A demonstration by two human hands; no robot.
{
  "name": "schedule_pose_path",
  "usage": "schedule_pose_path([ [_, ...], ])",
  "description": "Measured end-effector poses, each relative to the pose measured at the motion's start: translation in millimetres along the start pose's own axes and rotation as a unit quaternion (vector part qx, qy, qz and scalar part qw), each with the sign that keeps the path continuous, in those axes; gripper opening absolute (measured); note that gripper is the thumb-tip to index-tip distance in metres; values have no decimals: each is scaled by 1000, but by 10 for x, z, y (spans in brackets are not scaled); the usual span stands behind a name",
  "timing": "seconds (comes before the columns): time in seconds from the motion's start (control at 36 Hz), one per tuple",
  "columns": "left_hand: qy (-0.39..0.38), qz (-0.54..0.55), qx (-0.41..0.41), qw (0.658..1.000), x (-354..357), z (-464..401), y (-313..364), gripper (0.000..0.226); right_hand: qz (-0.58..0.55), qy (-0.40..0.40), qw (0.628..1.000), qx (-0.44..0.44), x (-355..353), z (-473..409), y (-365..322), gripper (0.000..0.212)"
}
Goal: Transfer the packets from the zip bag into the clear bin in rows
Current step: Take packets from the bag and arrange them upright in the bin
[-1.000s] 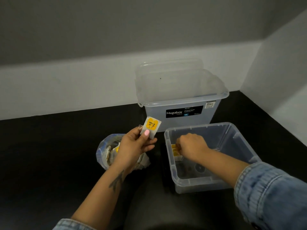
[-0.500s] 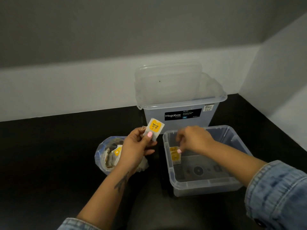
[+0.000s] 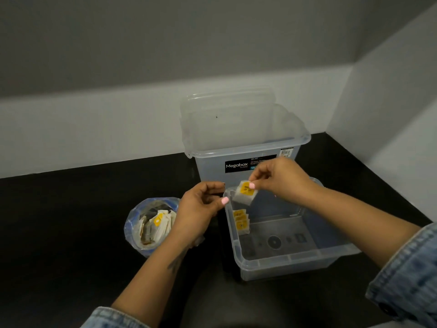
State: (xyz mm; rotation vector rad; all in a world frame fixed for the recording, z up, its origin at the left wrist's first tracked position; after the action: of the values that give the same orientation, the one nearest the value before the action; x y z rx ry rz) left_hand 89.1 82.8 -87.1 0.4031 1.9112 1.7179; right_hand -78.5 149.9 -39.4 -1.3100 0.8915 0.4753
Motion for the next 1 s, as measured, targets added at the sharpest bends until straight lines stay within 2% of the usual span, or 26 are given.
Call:
schedule_pose_path([
  [0.11, 10, -33, 4, 999, -68, -12, -71, 32, 105, -61, 992, 11, 155, 80, 146, 10],
  [0.33, 24, -41, 7, 999, -182, 1, -148, 34, 203, -145, 968, 13, 732, 89, 351, 11],
  [0.67, 23, -52, -6, 998, -244, 37, -159, 33, 273, -109, 956, -18, 951, -74, 415, 21],
  [0.78, 31, -57, -4, 998, -271, 30, -146, 33, 295, -104, 949, -38, 988, -63, 395, 17],
  [1.0, 69, -48, -23, 996, -579, -1, -70, 33, 268, -101, 958, -23, 874, -49, 376, 17],
])
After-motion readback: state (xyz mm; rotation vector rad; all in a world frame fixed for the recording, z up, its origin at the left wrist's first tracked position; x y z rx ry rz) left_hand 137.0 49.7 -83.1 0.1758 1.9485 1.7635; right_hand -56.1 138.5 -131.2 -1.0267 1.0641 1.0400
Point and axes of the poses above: each hand's wrist, its own z-axis away from the middle knuckle, its own x-axis out of the palm, y = z × x, the point moved 6 cm from there along -z, towards the middle knuckle, and after that the axes turned 1 degree about x, right-handed, at the moved point
